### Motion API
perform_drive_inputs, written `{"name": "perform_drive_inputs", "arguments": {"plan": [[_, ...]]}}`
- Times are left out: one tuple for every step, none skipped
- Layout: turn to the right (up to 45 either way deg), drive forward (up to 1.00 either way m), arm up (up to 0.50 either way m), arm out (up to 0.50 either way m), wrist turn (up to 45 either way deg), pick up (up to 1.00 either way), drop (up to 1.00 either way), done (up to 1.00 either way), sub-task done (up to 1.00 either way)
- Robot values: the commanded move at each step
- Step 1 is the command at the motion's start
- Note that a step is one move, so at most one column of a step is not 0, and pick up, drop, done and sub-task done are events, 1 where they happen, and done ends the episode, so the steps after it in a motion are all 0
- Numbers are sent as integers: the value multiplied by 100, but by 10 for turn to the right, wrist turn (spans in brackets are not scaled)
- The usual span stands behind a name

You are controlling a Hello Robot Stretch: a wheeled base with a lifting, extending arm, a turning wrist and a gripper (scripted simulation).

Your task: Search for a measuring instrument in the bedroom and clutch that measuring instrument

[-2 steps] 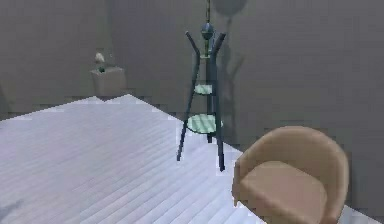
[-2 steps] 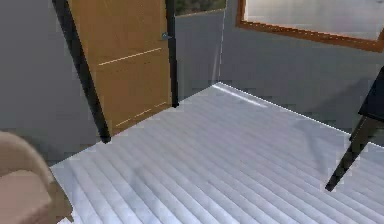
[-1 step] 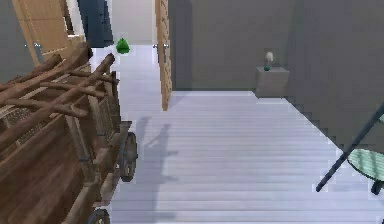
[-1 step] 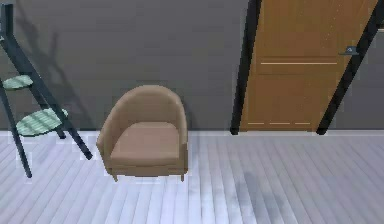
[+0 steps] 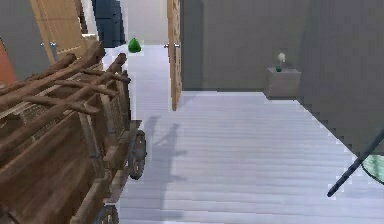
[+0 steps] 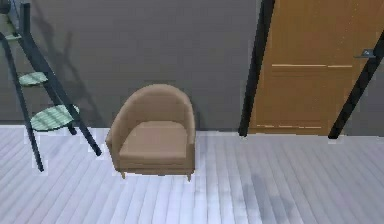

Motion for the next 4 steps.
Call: {"name": "perform_drive_inputs", "arguments": {"plan": [[0,100,0,0,0,0,0,0,0],[0,90,0,0,0,0,0,0,0],[-90,0,0,0,0,0,0,0,0],[0,60,0,0,0,0,0,0,0]]}}
